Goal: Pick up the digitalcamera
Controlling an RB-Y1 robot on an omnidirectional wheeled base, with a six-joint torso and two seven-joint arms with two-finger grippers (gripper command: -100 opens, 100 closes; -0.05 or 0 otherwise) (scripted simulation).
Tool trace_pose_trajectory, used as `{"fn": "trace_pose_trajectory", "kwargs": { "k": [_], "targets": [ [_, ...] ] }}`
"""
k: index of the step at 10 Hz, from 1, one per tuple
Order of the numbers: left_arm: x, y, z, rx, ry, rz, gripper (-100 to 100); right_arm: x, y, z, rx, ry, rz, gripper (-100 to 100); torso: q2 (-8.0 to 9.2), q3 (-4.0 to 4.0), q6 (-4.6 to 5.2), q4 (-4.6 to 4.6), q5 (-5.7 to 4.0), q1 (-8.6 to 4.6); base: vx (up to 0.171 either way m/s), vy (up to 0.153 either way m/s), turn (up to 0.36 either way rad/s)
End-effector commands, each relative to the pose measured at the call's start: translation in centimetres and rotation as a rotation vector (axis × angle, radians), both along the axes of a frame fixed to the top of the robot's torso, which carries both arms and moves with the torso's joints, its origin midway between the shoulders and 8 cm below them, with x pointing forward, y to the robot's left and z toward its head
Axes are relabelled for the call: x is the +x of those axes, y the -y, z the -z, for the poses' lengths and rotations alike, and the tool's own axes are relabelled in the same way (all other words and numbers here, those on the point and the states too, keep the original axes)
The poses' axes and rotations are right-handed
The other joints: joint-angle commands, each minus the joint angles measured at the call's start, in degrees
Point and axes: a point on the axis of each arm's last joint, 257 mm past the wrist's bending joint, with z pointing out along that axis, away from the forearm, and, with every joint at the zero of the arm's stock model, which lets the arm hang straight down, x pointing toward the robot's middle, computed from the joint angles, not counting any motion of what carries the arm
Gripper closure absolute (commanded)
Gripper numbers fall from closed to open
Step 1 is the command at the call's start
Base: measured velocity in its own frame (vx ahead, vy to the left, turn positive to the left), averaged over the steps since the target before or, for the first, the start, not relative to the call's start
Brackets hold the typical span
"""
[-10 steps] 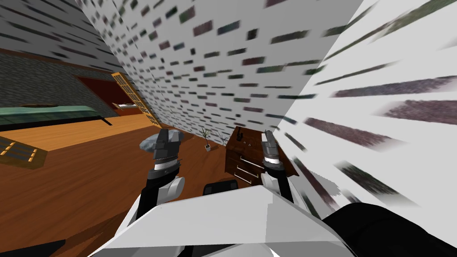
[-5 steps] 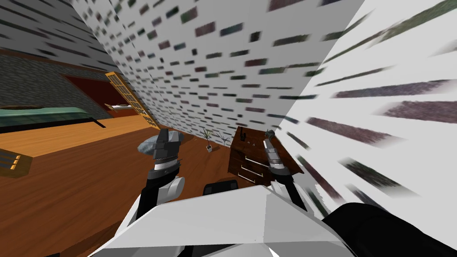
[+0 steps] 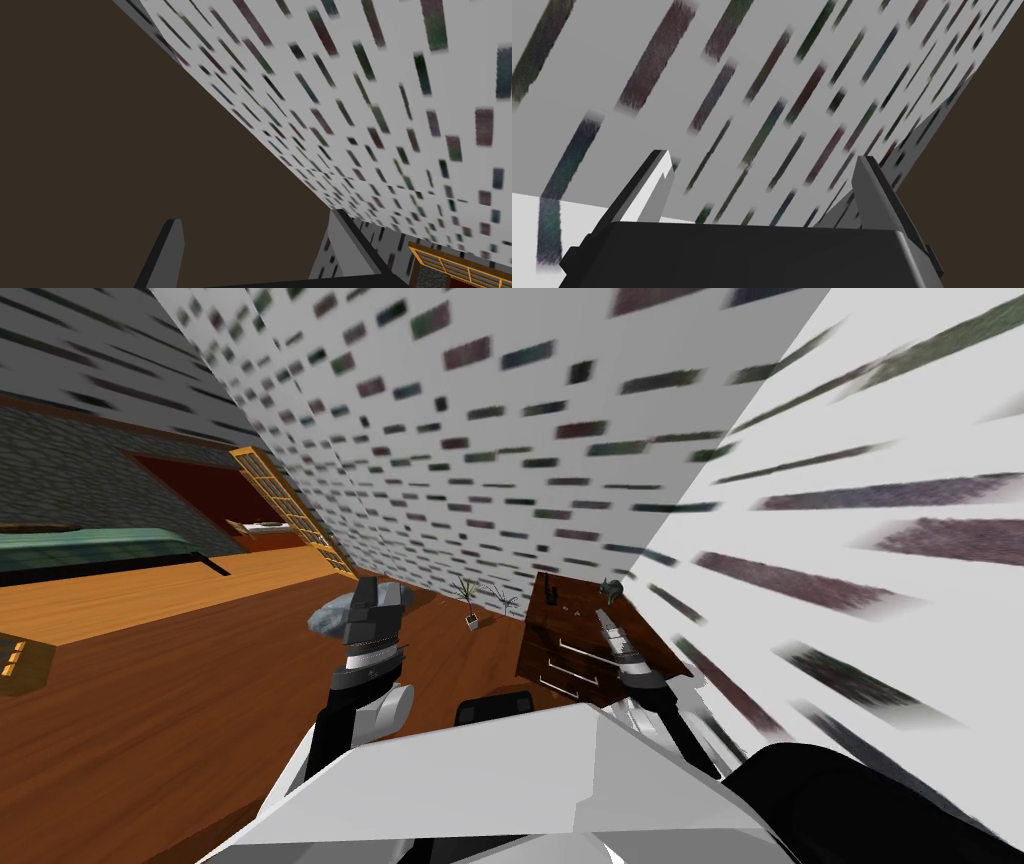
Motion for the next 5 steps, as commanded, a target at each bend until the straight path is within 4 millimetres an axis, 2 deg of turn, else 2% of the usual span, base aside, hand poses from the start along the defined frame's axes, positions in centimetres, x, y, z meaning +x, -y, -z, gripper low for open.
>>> {"fn": "trace_pose_trajectory", "kwargs": {
  "k": [1, 2, 3, 5],
  "targets": [
    [0.0, 0.0, 0.0, 0.000, 0.000, 0.000, 0, -1.0, 2.2, 2.7, -0.051, -0.095, 0.028, -100, 0.00, 0.00, 0.00, 0.00, 0.00, 0.00, 0.051, 0.169, -0.011],
    [0.0, 0.0, 0.0, 0.000, 0.000, 0.000, 0, -1.6, 3.6, 4.2, -0.089, -0.154, 0.041, -100, 0.00, 0.00, 0.01, -0.01, 0.03, 0.14, 0.065, 0.174, -0.017],
    [0.0, 0.0, 0.0, 0.000, 0.000, 0.000, 0, -1.7, 4.0, 4.7, -0.089, -0.167, 0.047, -100, -0.04, -0.03, 0.01, -0.01, 0.04, 0.18, 0.057, 0.118, -0.010],
    [0.0, 0.0, 0.0, 0.000, 0.000, 0.000, 0, -3.5, 7.2, 7.9, -0.153, -0.293, 0.086, -100, -0.06, -0.03, 0.00, -0.02, 0.00, -0.01, 0.073, 0.127, 0.013]
  ]
}}
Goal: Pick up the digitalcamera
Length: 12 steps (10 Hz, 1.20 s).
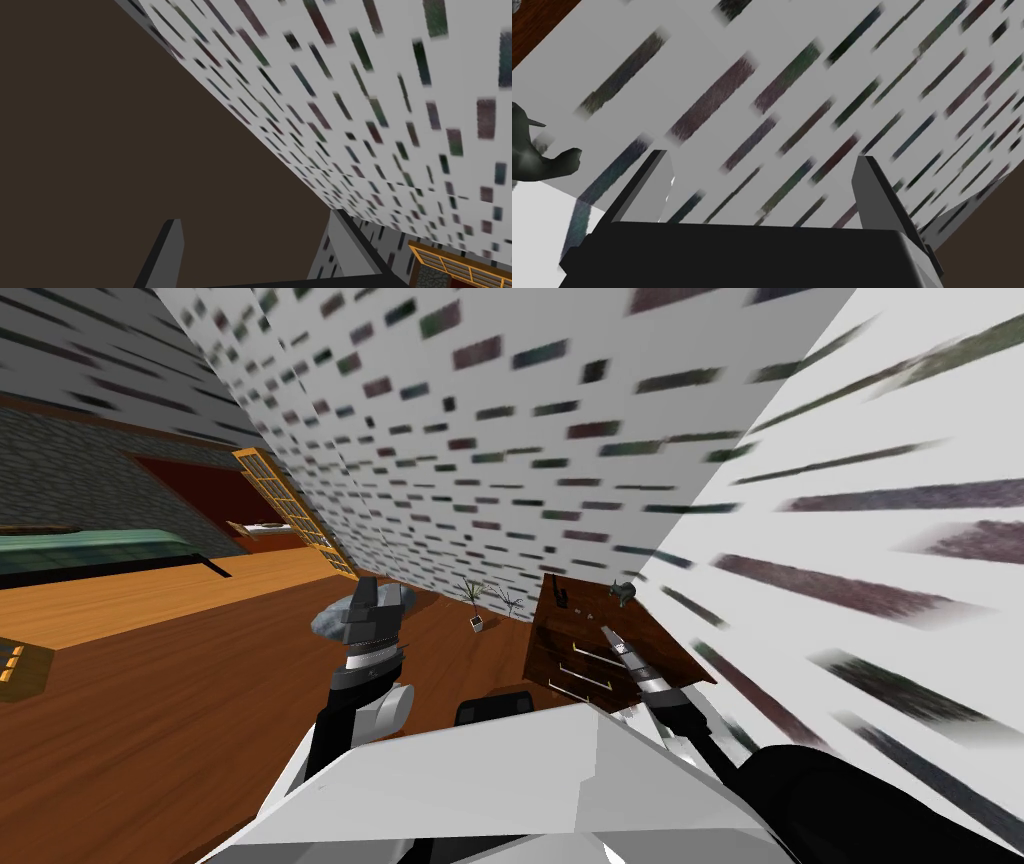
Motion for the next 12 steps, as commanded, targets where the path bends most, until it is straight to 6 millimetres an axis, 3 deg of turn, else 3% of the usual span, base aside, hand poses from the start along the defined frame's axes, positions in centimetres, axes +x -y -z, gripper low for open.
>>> {"fn": "trace_pose_trajectory", "kwargs": {
  "k": [1, 3, 4, 5, 6, 8, 9, 10, 11, 12],
  "targets": [
    [0.0, 0.0, 0.0, 0.000, 0.000, 0.000, 0, -0.8, 1.6, 0.6, -0.032, -0.050, 0.007, -100, 0.00, 0.00, 0.00, 0.00, 0.00, 0.00, 0.052, 0.106, -0.002],
    [0.0, 0.0, 0.0, 0.000, 0.000, 0.000, 0, -3.2, 5.2, 3.8, -0.097, -0.185, 0.051, -100, 0.10, 0.06, 0.00, 0.02, -0.01, -0.09, 0.058, 0.133, 0.027],
    [0.0, 0.0, 0.0, 0.000, 0.000, 0.000, 0, -2.9, 5.2, 3.6, -0.113, -0.192, 0.034, -100, 0.03, 0.02, -0.01, 0.01, 0.01, 0.03, 0.072, 0.113, 0.003],
    [0.0, 0.0, 0.0, 0.000, 0.000, 0.000, 0, -4.3, 7.0, 5.0, -0.146, -0.258, 0.055, -100, 0.02, 0.01, 0.00, 0.00, 0.01, -0.06, 0.089, 0.093, 0.033],
    [0.0, 0.0, 0.0, 0.000, 0.000, 0.000, 0, -4.1, 7.1, 4.9, -0.156, -0.263, 0.046, -100, -0.03, -0.02, -0.01, -0.01, -0.02, -0.15, 0.065, 0.059, 0.008],
    [0.0, 0.0, 0.0, 0.000, 0.000, 0.000, 0, -6.7, 10.5, 7.2, -0.230, -0.395, 0.075, -100, 0.04, 0.02, -0.01, 0.01, -0.04, -0.26, 0.076, 0.089, 0.043],
    [0.0, 0.0, 0.0, 0.000, 0.000, 0.000, 0, -6.6, 10.8, 7.1, -0.246, -0.405, 0.064, -100, -0.04, -0.02, -0.01, -0.01, -0.03, -0.15, 0.087, 0.095, 0.016],
    [0.0, 0.0, 0.0, 0.000, 0.000, 0.000, 0, -8.1, 12.6, 8.2, -0.280, -0.472, 0.083, -100, -0.04, -0.03, -0.01, -0.01, -0.03, -0.16, 0.088, 0.091, 0.051],
    [0.0, 0.0, 0.0, 0.000, 0.000, 0.000, 0, -7.8, 12.7, 8.0, -0.293, -0.475, 0.070, -100, -0.06, -0.03, -0.02, -0.01, -0.03, -0.17, 0.064, 0.059, 0.019],
    [0.0, 0.0, 0.0, 0.000, 0.000, 0.000, 0, -9.3, 14.4, 8.9, -0.328, -0.541, 0.085, -100, 0.01, 0.00, -0.02, 0.00, -0.04, -0.27, 0.075, 0.065, 0.044]
  ]
}}
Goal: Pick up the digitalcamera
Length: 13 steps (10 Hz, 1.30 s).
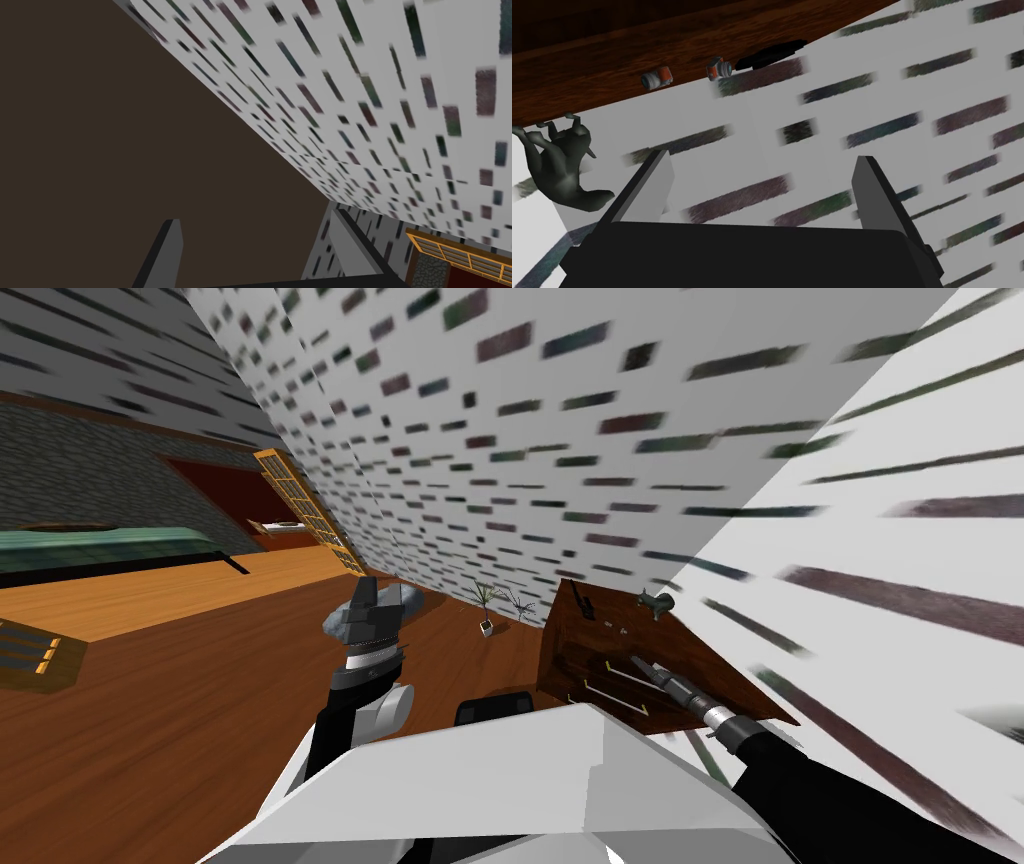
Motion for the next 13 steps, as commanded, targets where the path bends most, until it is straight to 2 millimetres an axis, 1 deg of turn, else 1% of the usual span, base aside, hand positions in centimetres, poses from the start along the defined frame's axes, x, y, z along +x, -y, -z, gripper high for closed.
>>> {"fn": "trace_pose_trajectory", "kwargs": {
  "k": [1, 2, 3, 4, 5, 6, 7, 8, 9, 10, 11, 12, 13],
  "targets": [
    [0.0, 0.0, 0.0, 0.000, 0.000, 0.000, 0, -0.6, 1.2, 0.3, -0.030, -0.040, -0.005, -100, 0.00, 0.00, 0.00, 0.00, 0.00, 0.00, 0.064, 0.060, 0.025],
    [0.0, 0.0, 0.0, 0.000, 0.000, 0.000, 0, -2.1, 2.8, 1.1, -0.066, -0.103, 0.007, -100, 0.04, 0.02, 0.01, 0.00, 0.00, -0.02, 0.078, 0.082, 0.054],
    [0.0, 0.0, 0.0, 0.000, 0.000, 0.000, 0, -1.8, 2.9, 0.9, -0.075, -0.109, -0.005, -100, 0.00, 0.00, 0.00, 0.00, 0.00, 0.04, 0.061, 0.060, 0.025],
    [0.0, 0.0, 0.0, 0.000, 0.000, 0.000, 0, -3.3, 4.5, 1.6, -0.110, -0.171, 0.007, -100, 0.05, 0.02, 0.01, 0.01, 0.01, -0.02, 0.068, 0.057, 0.060],
    [0.0, 0.0, 0.0, 0.000, 0.000, 0.000, 0, -2.9, 4.5, 1.4, -0.120, -0.176, -0.008, -100, 0.04, 0.02, 0.01, 0.01, -0.01, -0.03, 0.061, 0.048, 0.022],
    [0.0, 0.0, 0.0, 0.000, 0.000, 0.000, 0, -4.4, 6.0, 2.0, -0.153, -0.237, 0.003, -100, 0.06, 0.03, 0.00, 0.01, -0.01, -0.07, 0.085, 0.048, 0.059],
    [0.0, 0.0, 0.0, 0.000, 0.000, 0.000, 0, -3.9, 6.0, 1.7, -0.164, -0.242, -0.014, -100, -0.01, 0.00, 0.00, 0.00, -0.02, -0.07, 0.077, 0.028, 0.027],
    [0.0, 0.0, 0.0, 0.000, 0.000, 0.000, 0, -5.4, 7.4, 2.3, -0.197, -0.302, -0.007, -100, 0.00, -0.01, 0.00, 0.00, -0.03, -0.13, 0.078, 0.025, 0.079],
    [0.0, 0.0, 0.0, 0.000, 0.000, 0.000, 0, -4.8, 7.4, 2.0, -0.207, -0.306, -0.023, -100, -0.01, -0.01, -0.01, 0.00, -0.04, -0.15, 0.062, 0.030, 0.032],
    [0.0, 0.0, 0.0, 0.000, 0.000, 0.000, 0, -6.2, 8.7, 2.5, -0.240, -0.365, -0.020, -100, 0.03, 0.01, 0.00, 0.00, -0.04, -0.14, 0.072, 0.047, 0.058],
    [0.0, 0.0, 0.0, 0.000, 0.000, 0.000, 0, -5.7, 8.7, 2.3, -0.249, -0.369, -0.034, -100, 0.01, 0.00, -0.01, 0.00, -0.02, -0.09, 0.068, 0.034, 0.032],
    [0.0, 0.0, 0.0, 0.000, 0.000, 0.000, 0, -6.8, 9.9, 2.6, -0.284, -0.428, -0.039, -100, 0.03, 0.01, 0.01, 0.00, -0.03, -0.11, 0.077, 0.025, 0.065],
    [0.0, 0.0, 0.0, 0.000, 0.000, 0.000, 0, -6.6, 9.9, 2.5, -0.289, -0.430, -0.047, -100, 0.00, 0.00, -0.01, 0.00, -0.04, -0.15, 0.059, 0.018, 0.039]
  ]
}}
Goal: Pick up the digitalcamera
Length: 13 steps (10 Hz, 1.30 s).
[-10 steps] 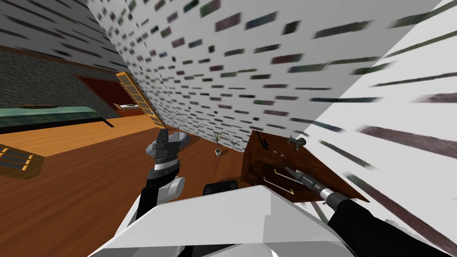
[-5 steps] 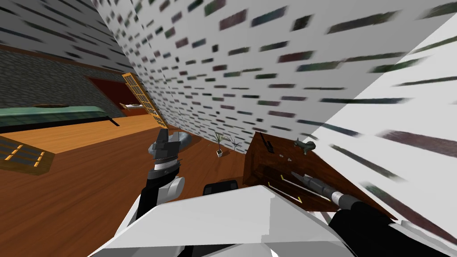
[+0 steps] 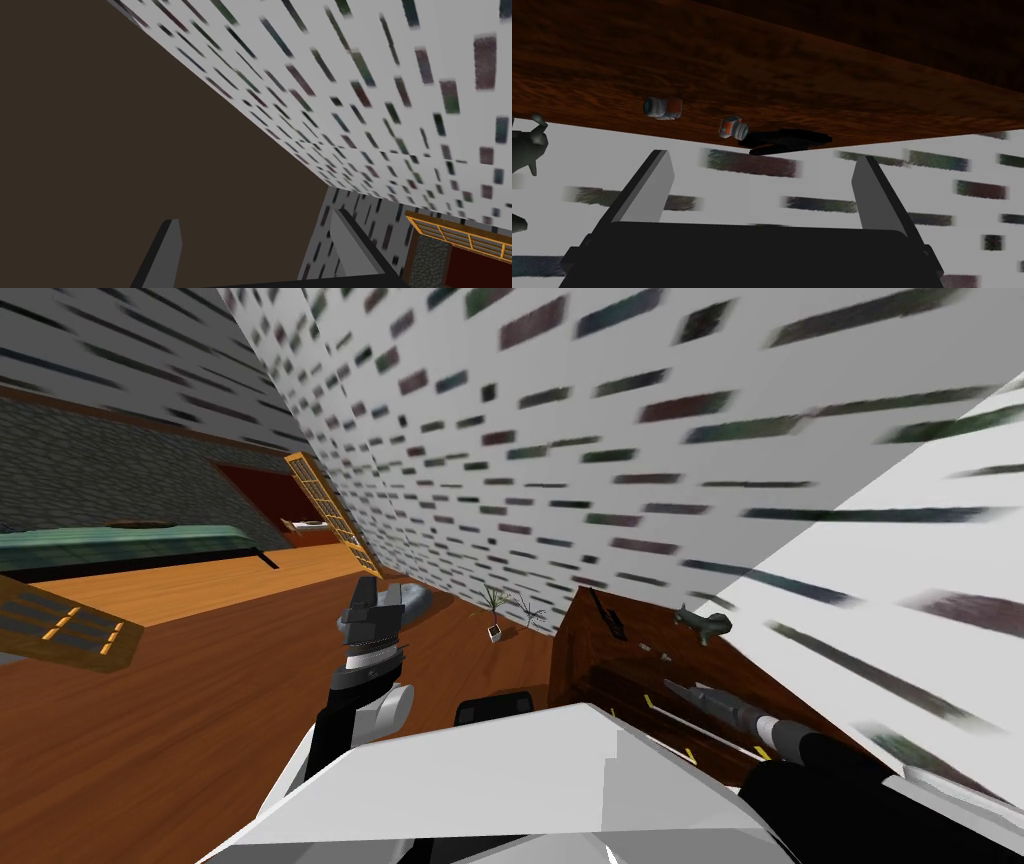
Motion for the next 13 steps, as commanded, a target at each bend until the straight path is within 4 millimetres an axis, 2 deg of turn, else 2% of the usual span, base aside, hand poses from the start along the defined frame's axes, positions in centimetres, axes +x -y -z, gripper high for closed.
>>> {"fn": "trace_pose_trajectory", "kwargs": {
  "k": [1, 2, 3, 4, 5, 8, 9, 13],
  "targets": [
    [0.0, 0.0, 0.0, 0.000, 0.000, 0.000, 0, -1.1, 1.3, 0.2, -0.041, -0.068, -0.013, -100, 0.00, 0.00, 0.00, 0.00, 0.00, 0.00, 0.075, 0.023, 0.083],
    [0.0, 0.0, 0.0, 0.000, 0.000, 0.000, 0, -2.3, 2.2, 0.5, -0.071, -0.122, -0.017, -100, -0.04, -0.02, -0.02, -0.01, 0.00, 0.00, 0.115, 0.028, 0.110],
    [0.0, 0.0, 0.0, 0.000, 0.000, 0.000, 0, -1.6, 2.3, 0.2, -0.079, -0.129, -0.036, -100, -0.16, -0.09, -0.02, -0.03, 0.01, 0.03, 0.084, 0.020, 0.036],
    [0.0, 0.0, 0.0, 0.000, 0.000, 0.000, 0, -2.6, 3.1, 0.5, -0.108, -0.182, -0.044, -100, -0.10, -0.06, -0.01, -0.03, 0.00, 0.01, 0.075, 0.005, 0.068],
    [0.0, 0.0, 0.0, 0.000, 0.000, 0.000, 0, -2.3, 3.1, 0.4, -0.111, -0.184, -0.052, -100, -0.08, -0.04, -0.02, -0.02, -0.01, -0.04, 0.059, 0.000, 0.043],
    [0.0, 0.0, 0.0, 0.000, 0.000, 0.000, 0, -4.4, 5.2, 0.9, -0.193, -0.333, -0.098, -100, -0.12, -0.07, -0.03, -0.02, -0.03, -0.12, 0.092, -0.011, 0.101],
    [0.0, 0.0, 0.0, 0.000, 0.000, 0.000, 0, -4.2, 5.2, 0.8, -0.196, -0.335, -0.104, -100, -0.18, -0.10, -0.02, -0.04, -0.04, -0.13, 0.075, -0.007, 0.036],
    [0.0, 0.0, 0.0, 0.000, 0.000, 0.000, 0, -6.2, 6.7, 1.2, -0.268, -0.481, -0.164, -100, -0.08, -0.05, -0.01, -0.02, -0.04, -0.13, 0.077, -0.022, 0.084]
  ]
}}
